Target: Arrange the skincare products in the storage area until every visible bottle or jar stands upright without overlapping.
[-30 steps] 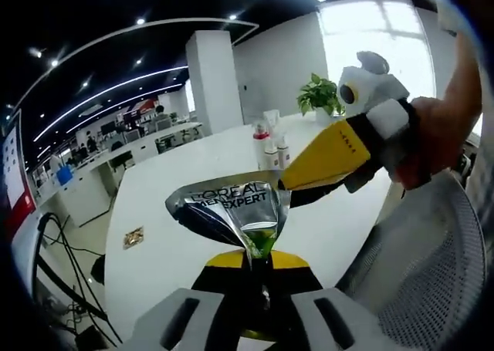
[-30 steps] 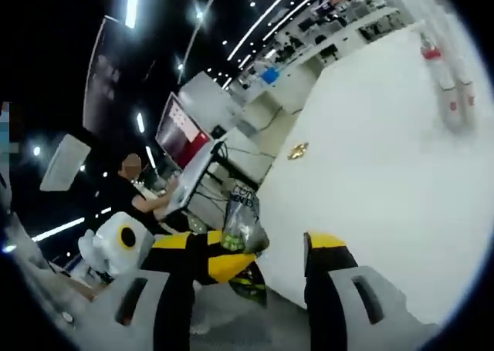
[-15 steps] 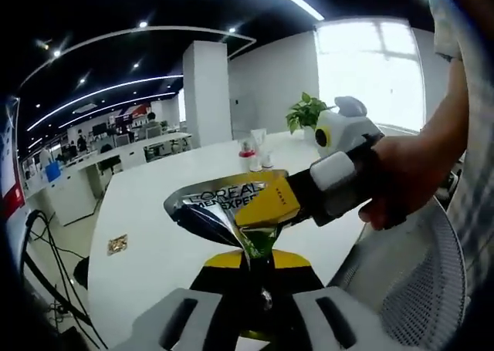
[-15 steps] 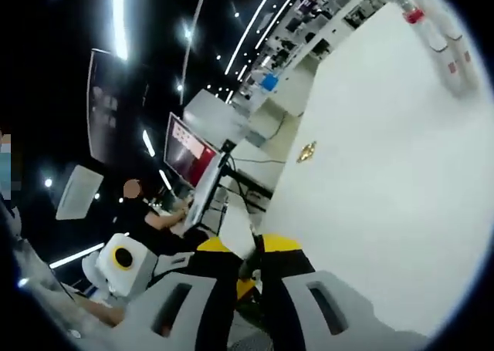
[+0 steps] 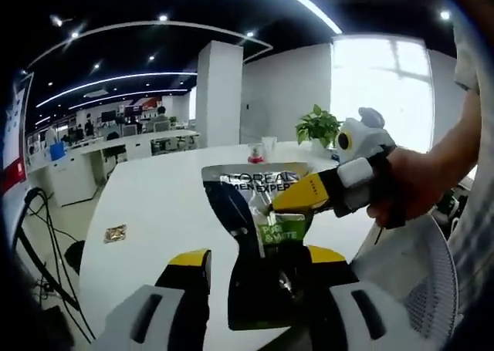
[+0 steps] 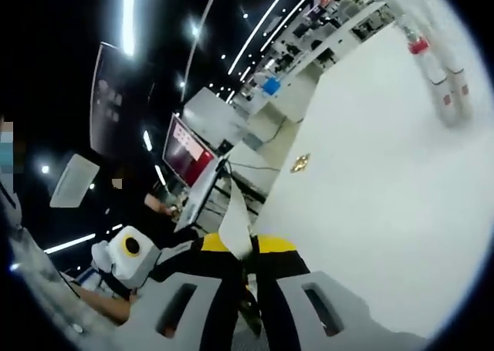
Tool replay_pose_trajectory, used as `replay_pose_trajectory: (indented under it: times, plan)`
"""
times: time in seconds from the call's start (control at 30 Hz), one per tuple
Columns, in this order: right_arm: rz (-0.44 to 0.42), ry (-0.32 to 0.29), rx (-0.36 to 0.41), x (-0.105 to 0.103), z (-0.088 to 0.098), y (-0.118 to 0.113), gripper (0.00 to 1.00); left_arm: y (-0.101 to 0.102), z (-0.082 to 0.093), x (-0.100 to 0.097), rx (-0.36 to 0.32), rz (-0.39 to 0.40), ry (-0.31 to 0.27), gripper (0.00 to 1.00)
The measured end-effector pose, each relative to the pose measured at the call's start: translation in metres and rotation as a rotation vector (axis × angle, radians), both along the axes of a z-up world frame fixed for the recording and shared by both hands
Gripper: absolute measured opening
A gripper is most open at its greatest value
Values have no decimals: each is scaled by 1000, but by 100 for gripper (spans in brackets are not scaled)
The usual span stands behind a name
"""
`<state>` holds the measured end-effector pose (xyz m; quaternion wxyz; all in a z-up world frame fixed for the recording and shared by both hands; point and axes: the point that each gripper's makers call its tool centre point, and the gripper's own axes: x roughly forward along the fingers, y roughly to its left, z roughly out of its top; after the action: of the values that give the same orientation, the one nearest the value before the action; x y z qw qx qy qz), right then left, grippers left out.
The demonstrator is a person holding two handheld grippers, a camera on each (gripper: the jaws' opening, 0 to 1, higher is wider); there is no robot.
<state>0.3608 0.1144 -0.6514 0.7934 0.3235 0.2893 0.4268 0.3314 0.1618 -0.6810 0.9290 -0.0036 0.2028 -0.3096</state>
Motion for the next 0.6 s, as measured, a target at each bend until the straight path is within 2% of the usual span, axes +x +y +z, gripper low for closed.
replay_pose_trajectory:
  times: [0.2, 0.23, 0.27, 0.33, 0.37, 0.43, 0.5, 0.6]
  plan:
    - [32, -23, -43, -6, -1, -17, 3, -10, -1, -8, -25, -55, 28, 50]
    - [59, -43, -54, -8, 0, -18, 3, -11, -1, -9, -49, -60, 42, 50]
    - [70, -47, -57, -9, 1, -19, 3, -16, -1, -13, -89, -86, 82, 50]
    - [145, -67, -56, -19, 8, -16, 3, -24, -1, -20, -134, -130, 131, 50]
    - [189, -103, -55, -25, 11, -15, 3, -24, -1, -20, -125, -139, 119, 50]
    - [274, -109, -29, -38, 14, -10, 3, -29, 1, -26, -129, -173, 116, 50]
    - [312, -126, -12, -45, 19, -7, 3, -35, 3, -33, -157, -213, 133, 50]
    - [396, -95, 7, -57, 20, -3, 3, -40, 4, -42, -177, -264, 162, 50]
